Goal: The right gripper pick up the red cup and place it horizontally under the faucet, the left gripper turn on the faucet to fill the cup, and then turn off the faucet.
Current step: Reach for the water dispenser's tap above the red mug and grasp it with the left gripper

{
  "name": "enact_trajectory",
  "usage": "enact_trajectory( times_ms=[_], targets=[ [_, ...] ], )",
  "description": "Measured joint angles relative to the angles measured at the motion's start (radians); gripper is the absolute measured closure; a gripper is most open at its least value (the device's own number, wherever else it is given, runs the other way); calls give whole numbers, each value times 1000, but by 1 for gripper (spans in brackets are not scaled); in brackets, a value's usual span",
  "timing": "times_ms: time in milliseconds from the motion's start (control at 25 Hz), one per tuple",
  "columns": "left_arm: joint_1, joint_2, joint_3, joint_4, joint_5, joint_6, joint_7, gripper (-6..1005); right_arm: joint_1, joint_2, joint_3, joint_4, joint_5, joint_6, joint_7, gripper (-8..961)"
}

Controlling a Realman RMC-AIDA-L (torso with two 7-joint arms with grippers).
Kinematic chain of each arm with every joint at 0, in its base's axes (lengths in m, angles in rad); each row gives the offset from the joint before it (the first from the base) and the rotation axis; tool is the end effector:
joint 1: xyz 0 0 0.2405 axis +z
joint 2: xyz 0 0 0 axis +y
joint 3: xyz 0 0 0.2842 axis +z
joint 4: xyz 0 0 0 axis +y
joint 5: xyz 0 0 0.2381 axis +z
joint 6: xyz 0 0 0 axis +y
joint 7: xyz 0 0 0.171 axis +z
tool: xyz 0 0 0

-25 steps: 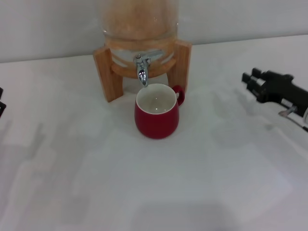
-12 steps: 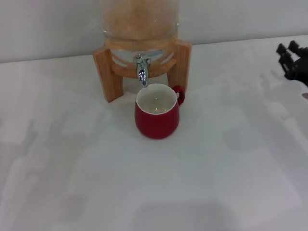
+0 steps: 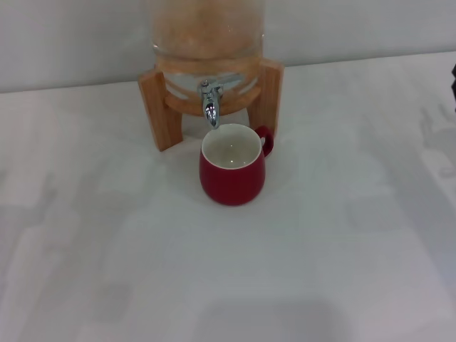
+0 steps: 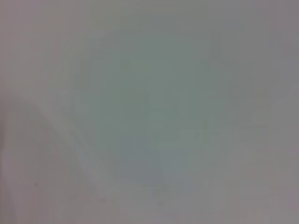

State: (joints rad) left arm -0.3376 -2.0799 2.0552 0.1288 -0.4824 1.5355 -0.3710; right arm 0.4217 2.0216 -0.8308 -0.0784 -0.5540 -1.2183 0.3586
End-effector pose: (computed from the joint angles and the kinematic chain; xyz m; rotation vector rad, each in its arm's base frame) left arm -0.3456 0.3307 -0.0191 -1.5752 -0.4291 -1.0564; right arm 0.4144 0.3772 0.0329 -1.4623 0.5549 0.7006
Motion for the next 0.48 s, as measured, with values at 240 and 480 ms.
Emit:
enact_trajectory(
  times_ms=[240, 480],
  targets=[
    [-5, 2, 6, 1, 52, 0, 25, 124, -6, 1, 8, 27, 56, -38, -25, 659],
    [-24, 8, 6, 0, 137, 3, 29, 124, 0, 2, 3, 71, 55, -49, -23, 659]
  ],
)
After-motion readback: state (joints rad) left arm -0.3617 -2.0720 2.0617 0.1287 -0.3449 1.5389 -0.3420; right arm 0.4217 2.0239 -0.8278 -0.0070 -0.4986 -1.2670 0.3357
